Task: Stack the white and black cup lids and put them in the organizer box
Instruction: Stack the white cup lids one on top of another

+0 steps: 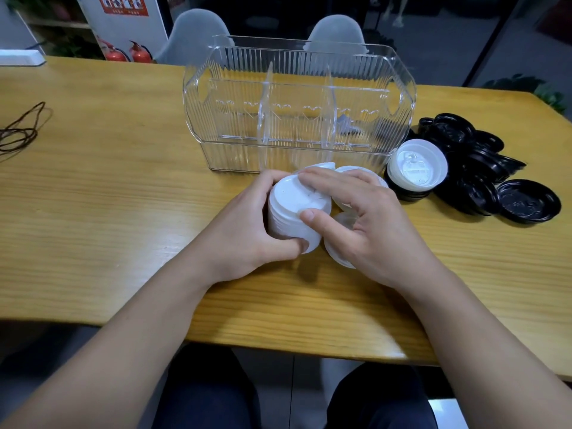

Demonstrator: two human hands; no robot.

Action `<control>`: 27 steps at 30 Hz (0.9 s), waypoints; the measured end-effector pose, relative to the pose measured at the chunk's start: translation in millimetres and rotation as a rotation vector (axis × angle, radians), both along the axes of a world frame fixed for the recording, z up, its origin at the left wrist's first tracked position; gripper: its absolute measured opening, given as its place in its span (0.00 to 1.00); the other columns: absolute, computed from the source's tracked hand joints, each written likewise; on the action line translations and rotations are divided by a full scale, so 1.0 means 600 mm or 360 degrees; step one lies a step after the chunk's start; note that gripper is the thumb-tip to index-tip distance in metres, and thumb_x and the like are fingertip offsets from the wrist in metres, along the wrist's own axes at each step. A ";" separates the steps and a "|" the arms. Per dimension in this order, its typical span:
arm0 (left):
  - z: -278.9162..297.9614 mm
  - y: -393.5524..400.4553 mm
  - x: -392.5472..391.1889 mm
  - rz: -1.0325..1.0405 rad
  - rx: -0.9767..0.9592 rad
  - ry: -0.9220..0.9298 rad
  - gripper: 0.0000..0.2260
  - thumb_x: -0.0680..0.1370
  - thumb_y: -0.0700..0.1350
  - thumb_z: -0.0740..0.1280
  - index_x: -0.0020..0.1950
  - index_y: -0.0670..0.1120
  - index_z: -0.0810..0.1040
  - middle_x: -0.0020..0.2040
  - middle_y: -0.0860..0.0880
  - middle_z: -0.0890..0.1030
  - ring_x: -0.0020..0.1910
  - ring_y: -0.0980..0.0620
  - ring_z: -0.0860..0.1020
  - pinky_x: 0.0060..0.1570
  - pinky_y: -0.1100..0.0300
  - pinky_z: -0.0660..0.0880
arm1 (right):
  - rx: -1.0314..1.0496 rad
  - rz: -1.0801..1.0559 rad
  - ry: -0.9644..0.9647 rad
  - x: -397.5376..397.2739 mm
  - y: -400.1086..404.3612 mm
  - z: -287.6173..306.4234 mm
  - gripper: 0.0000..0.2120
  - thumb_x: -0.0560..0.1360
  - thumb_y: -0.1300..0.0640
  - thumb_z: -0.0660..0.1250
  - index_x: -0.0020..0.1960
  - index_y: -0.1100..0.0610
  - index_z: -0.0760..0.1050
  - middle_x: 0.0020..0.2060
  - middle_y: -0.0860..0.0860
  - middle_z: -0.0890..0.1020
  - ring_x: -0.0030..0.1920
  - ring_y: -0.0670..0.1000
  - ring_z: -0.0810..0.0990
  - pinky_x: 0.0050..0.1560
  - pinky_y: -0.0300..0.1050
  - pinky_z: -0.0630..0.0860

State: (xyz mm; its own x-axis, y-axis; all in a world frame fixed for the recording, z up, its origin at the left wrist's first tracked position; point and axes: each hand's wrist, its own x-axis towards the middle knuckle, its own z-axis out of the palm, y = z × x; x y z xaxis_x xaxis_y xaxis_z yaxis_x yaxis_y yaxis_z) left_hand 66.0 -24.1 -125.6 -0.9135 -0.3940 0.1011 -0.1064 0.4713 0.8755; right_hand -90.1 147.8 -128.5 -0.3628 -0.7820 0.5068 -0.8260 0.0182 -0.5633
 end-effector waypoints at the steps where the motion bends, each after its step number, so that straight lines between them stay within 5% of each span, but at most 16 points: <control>1: 0.000 -0.001 0.000 -0.0010 0.0009 -0.0001 0.36 0.72 0.39 0.86 0.74 0.56 0.75 0.63 0.56 0.87 0.63 0.54 0.86 0.64 0.45 0.83 | -0.0003 -0.0005 0.0004 0.001 0.000 0.000 0.21 0.83 0.48 0.74 0.73 0.56 0.83 0.71 0.44 0.84 0.75 0.40 0.78 0.79 0.58 0.68; 5: -0.001 0.000 0.001 -0.0040 0.0037 0.0012 0.36 0.72 0.39 0.86 0.74 0.56 0.75 0.64 0.56 0.86 0.63 0.53 0.86 0.63 0.45 0.84 | -0.0017 -0.0016 -0.0039 0.005 0.002 0.000 0.21 0.83 0.47 0.75 0.73 0.54 0.83 0.71 0.41 0.84 0.76 0.42 0.78 0.78 0.57 0.73; 10: 0.004 0.003 0.001 -0.0023 0.0052 0.0032 0.37 0.70 0.46 0.90 0.74 0.58 0.77 0.64 0.60 0.86 0.64 0.58 0.85 0.61 0.61 0.80 | -0.0016 -0.0084 -0.0206 0.009 0.005 0.004 0.23 0.78 0.46 0.81 0.72 0.51 0.85 0.69 0.41 0.86 0.73 0.41 0.80 0.77 0.55 0.75; 16: 0.004 0.007 0.001 0.0040 -0.0022 0.0013 0.37 0.69 0.50 0.91 0.72 0.59 0.78 0.62 0.59 0.87 0.61 0.57 0.86 0.63 0.50 0.83 | -0.0031 -0.0197 -0.0338 0.019 0.004 0.012 0.25 0.73 0.43 0.84 0.68 0.48 0.87 0.62 0.40 0.88 0.67 0.41 0.84 0.71 0.43 0.77; 22: 0.006 0.008 0.004 -0.0041 0.0075 0.0108 0.38 0.73 0.49 0.89 0.79 0.59 0.76 0.68 0.57 0.86 0.68 0.53 0.85 0.70 0.46 0.82 | 0.0012 -0.0152 -0.0270 0.015 0.009 0.012 0.29 0.76 0.39 0.80 0.73 0.47 0.83 0.66 0.39 0.86 0.70 0.44 0.82 0.73 0.48 0.77; 27: 0.003 0.006 0.004 -0.0044 0.0083 0.0183 0.32 0.76 0.55 0.83 0.79 0.57 0.77 0.70 0.58 0.85 0.72 0.53 0.83 0.74 0.44 0.80 | -0.0161 -0.0349 -0.0205 -0.011 0.018 0.018 0.13 0.84 0.47 0.74 0.64 0.51 0.88 0.59 0.41 0.88 0.65 0.42 0.84 0.69 0.53 0.78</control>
